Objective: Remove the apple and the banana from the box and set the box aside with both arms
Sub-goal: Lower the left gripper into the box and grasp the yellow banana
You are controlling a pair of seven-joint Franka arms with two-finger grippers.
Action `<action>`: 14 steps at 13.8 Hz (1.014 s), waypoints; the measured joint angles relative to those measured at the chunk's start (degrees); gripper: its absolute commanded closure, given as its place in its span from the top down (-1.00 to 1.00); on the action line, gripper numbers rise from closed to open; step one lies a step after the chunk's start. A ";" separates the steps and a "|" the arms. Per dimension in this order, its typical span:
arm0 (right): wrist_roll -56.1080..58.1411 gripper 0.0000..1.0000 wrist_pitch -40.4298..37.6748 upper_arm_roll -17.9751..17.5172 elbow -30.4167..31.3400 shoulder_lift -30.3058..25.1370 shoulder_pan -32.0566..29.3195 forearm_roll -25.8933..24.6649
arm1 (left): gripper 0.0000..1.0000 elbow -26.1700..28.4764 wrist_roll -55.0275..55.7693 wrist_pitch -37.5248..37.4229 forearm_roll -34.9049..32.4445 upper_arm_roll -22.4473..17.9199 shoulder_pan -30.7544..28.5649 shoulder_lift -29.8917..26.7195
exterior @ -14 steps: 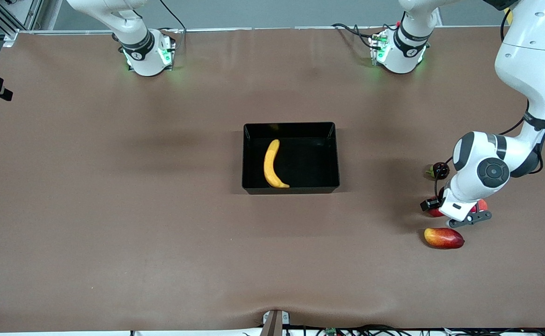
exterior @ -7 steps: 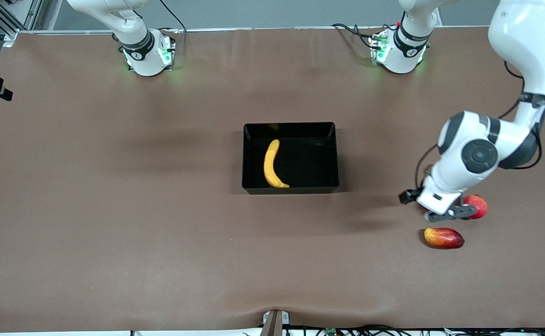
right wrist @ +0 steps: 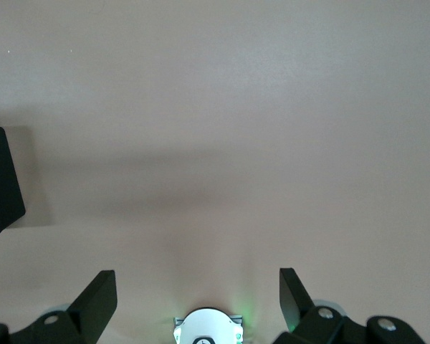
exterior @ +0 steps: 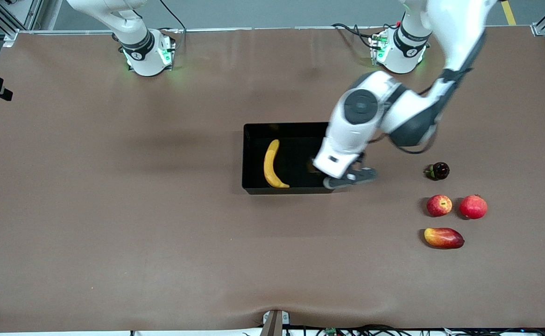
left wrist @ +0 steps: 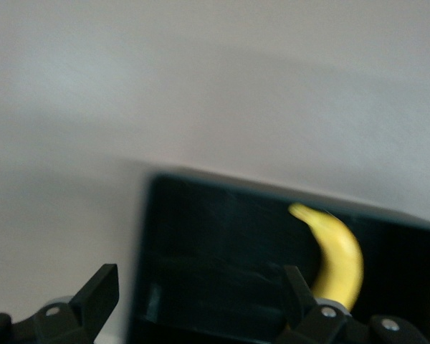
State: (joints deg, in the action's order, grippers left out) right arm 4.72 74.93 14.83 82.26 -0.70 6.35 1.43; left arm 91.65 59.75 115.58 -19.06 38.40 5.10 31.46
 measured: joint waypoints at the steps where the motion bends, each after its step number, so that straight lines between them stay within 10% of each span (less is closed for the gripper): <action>1: 0.00 1.00 0.00 0.01 0.00 0.00 0.00 0.00 | 1.00 -2.36 1.13 0.05 -0.01 -0.55 2.74 2.57; 7: 0.00 1.00 0.00 0.01 0.00 0.00 0.00 0.01 | 1.00 -11.83 4.57 6.26 -0.01 -15.69 23.24 12.89; 14: 0.00 1.00 0.00 0.01 0.00 0.00 0.00 0.01 | 1.00 -12.39 4.69 12.53 -0.01 -18.15 26.28 19.42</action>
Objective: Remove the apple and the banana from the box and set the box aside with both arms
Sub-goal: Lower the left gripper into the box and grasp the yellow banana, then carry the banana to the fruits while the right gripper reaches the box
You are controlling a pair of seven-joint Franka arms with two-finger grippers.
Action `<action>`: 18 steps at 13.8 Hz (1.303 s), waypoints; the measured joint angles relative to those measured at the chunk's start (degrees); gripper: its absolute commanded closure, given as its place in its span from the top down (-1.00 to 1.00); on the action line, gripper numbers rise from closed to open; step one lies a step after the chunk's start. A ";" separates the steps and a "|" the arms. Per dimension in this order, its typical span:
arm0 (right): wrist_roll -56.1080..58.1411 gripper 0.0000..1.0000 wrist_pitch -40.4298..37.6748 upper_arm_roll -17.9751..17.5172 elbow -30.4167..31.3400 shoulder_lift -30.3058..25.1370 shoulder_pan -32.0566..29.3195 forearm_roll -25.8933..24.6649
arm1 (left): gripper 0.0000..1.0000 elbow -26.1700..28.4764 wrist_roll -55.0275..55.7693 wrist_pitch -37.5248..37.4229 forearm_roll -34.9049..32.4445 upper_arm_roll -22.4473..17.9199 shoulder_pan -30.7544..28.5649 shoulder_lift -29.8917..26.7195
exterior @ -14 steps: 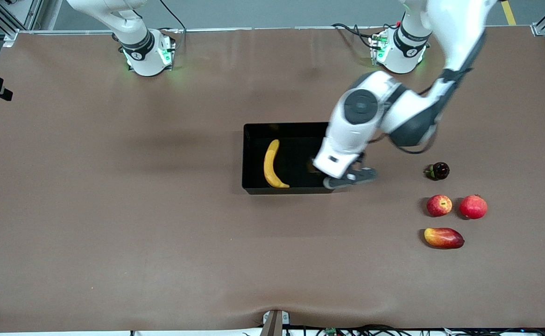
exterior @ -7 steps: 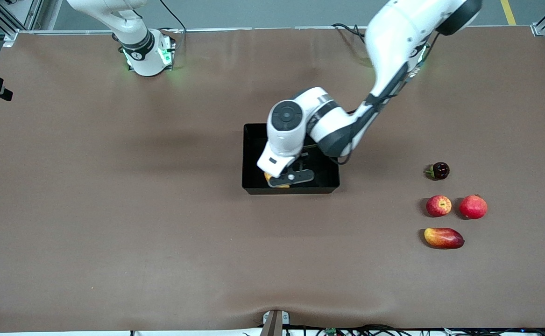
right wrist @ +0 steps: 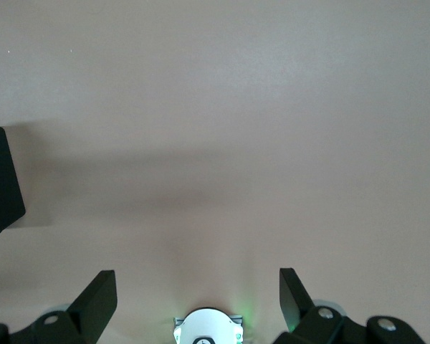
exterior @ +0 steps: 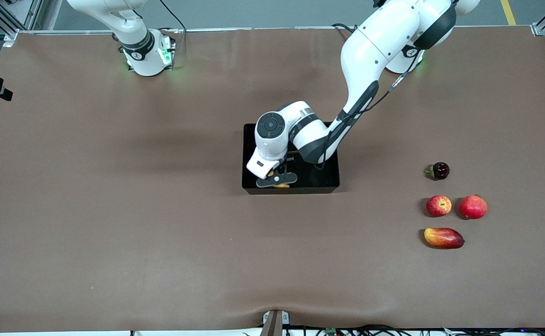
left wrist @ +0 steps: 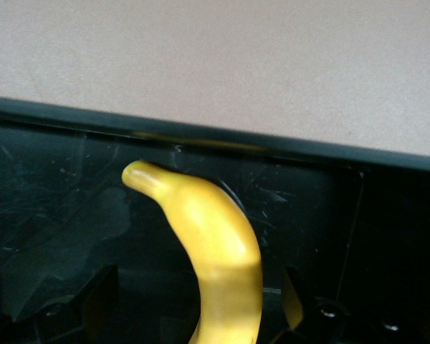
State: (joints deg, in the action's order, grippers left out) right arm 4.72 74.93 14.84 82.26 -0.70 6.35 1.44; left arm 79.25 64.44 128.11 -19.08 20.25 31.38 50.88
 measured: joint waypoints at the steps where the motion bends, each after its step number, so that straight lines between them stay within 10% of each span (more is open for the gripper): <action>1: 0.00 1.00 0.00 0.00 0.00 0.00 0.00 0.00 | 1.00 0.00 -0.01 0.82 0.00 0.00 0.10 0.29; 6: 0.00 1.00 0.00 0.00 0.00 0.00 0.00 0.00 | 0.93 -0.01 0.33 2.12 0.00 0.00 0.57 1.38; 10: 0.00 1.00 0.00 0.00 0.00 0.00 0.00 0.00 | -1.00 -0.01 0.48 2.14 0.00 0.00 0.57 1.98; 18: 0.00 1.00 0.02 0.00 0.02 1.24 0.00 0.00 | -1.00 -2.51 0.50 -1.77 -0.10 0.16 0.33 -2.00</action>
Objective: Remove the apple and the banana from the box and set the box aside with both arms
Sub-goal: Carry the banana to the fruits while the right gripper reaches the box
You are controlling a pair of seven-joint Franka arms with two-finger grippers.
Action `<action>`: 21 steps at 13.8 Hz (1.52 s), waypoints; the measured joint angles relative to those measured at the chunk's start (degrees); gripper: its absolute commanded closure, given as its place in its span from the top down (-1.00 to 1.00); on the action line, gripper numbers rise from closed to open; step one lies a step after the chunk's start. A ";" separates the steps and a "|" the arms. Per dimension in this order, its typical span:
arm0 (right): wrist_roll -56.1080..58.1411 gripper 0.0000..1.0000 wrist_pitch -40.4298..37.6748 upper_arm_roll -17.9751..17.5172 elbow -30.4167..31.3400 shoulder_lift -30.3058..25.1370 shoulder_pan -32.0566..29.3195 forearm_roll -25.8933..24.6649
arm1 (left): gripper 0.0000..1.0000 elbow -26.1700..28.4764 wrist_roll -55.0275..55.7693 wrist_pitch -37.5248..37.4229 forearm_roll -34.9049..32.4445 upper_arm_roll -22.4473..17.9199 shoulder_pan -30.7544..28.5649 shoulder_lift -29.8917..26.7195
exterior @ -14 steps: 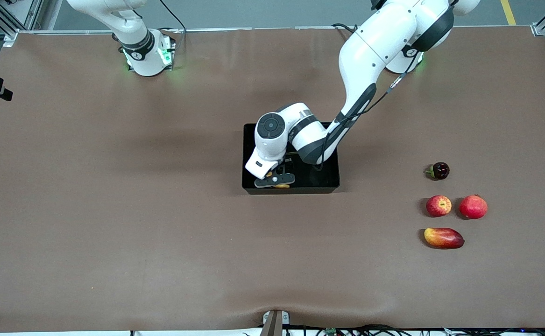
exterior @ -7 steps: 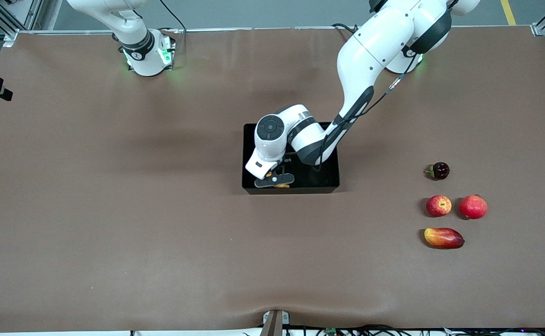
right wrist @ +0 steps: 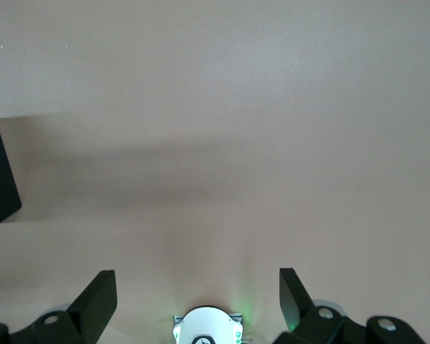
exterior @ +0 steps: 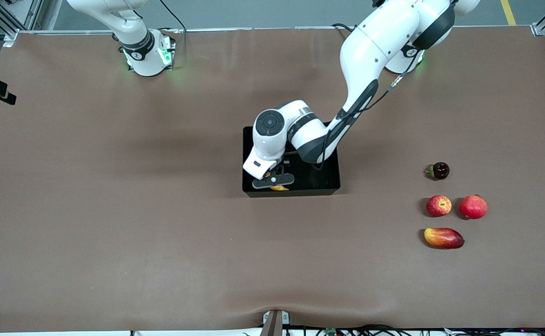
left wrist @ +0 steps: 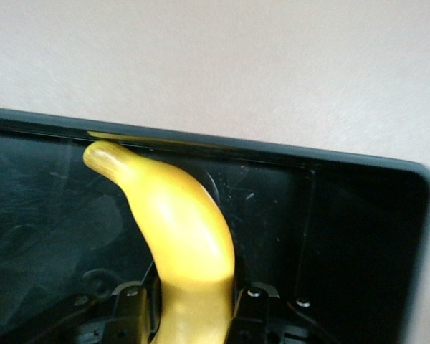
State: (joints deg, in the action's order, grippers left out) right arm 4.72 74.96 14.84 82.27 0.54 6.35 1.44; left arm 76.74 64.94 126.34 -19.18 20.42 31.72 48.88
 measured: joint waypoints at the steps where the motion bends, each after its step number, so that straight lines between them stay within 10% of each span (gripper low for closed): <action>1: 0.00 1.00 0.00 -0.02 0.00 0.04 0.00 0.01 | -1.00 -0.14 0.00 -1.64 0.00 0.09 -0.05 -1.58; 8: 1.02 1.00 0.57 -0.94 0.31 8.30 0.92 4.40 | -1.00 -0.41 -9.61 -16.76 3.33 -0.03 -5.61 -14.56; 12: -0.29 1.00 2.26 -1.41 0.29 12.36 5.66 17.07 | -1.00 2.67 -24.07 -21.81 3.71 -0.21 -16.07 -18.71; 21: -11.76 1.00 36.78 -1.85 16.55 17.23 28.27 23.69 | -1.00 21.62 -31.42 -1.80 -3.92 -0.50 -33.37 -16.30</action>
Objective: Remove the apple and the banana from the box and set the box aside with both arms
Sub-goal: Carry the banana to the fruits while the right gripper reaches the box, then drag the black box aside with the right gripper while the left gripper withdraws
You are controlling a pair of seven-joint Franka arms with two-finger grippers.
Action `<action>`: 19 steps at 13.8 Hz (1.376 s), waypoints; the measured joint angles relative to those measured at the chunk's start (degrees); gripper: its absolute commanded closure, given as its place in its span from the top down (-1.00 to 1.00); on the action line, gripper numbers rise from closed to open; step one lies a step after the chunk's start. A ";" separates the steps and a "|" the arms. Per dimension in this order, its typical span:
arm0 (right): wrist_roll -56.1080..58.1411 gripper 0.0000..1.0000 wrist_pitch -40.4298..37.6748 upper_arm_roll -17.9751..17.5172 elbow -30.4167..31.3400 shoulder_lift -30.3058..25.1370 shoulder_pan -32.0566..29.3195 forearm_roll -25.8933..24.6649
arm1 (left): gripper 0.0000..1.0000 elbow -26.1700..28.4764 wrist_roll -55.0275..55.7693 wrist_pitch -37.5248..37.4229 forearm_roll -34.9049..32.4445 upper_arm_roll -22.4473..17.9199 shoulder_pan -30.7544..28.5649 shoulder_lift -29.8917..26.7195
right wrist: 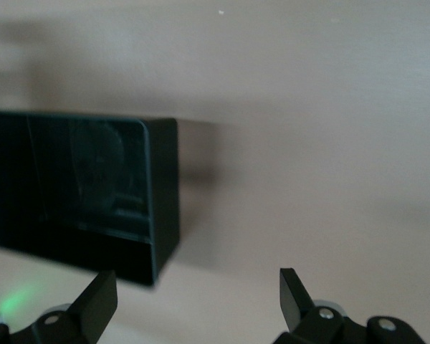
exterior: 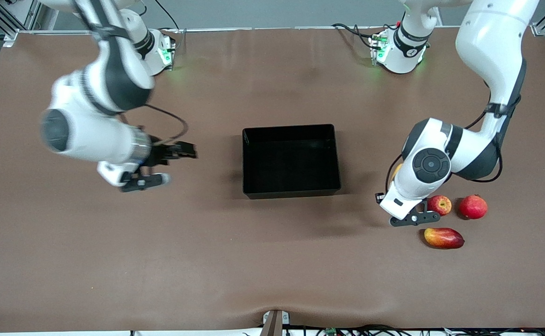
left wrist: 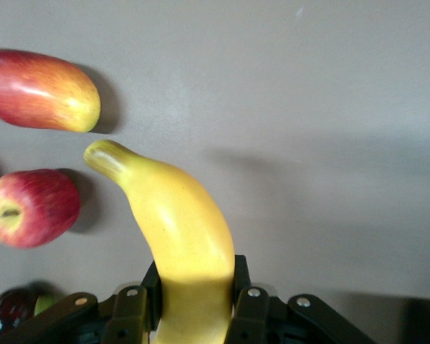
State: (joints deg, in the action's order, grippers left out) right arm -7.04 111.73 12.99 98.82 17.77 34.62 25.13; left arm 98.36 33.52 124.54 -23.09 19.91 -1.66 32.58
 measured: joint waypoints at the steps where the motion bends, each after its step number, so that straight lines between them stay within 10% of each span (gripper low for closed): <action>1: -3.20 1.00 4.59 -0.05 1.68 1.13 3.32 0.01 | -1.00 0.94 0.00 1.61 -1.77 -0.03 -0.73 1.25; 7: -11.49 1.00 21.11 0.23 3.10 12.51 14.05 -0.06 | -1.00 1.36 -4.13 7.84 -5.78 -0.02 -4.73 6.66; 9: -11.51 0.51 22.13 0.48 3.07 14.36 14.77 -0.94 | -1.00 1.35 -5.70 9.67 -5.78 -0.07 -5.22 7.58; 10: -11.70 -0.48 22.13 0.54 3.07 14.54 14.80 -2.01 | -0.61 1.35 -6.22 10.29 -5.79 -0.10 -5.49 8.02; 12: -13.95 -0.95 21.96 0.75 2.87 14.46 14.80 -3.23 | 0.99 1.31 -6.59 10.87 -5.79 -0.07 -5.93 8.39; 19: -18.62 -1.00 20.67 0.91 2.16 14.39 15.40 -4.03 | 1.00 -0.61 -8.13 8.65 -5.94 0.83 -7.45 3.90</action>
State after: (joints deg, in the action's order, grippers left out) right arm -25.66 132.40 13.90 100.98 32.16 50.02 21.10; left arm 97.75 25.39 133.19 -29.03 20.74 -9.11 36.48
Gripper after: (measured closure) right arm 0.907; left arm 0.000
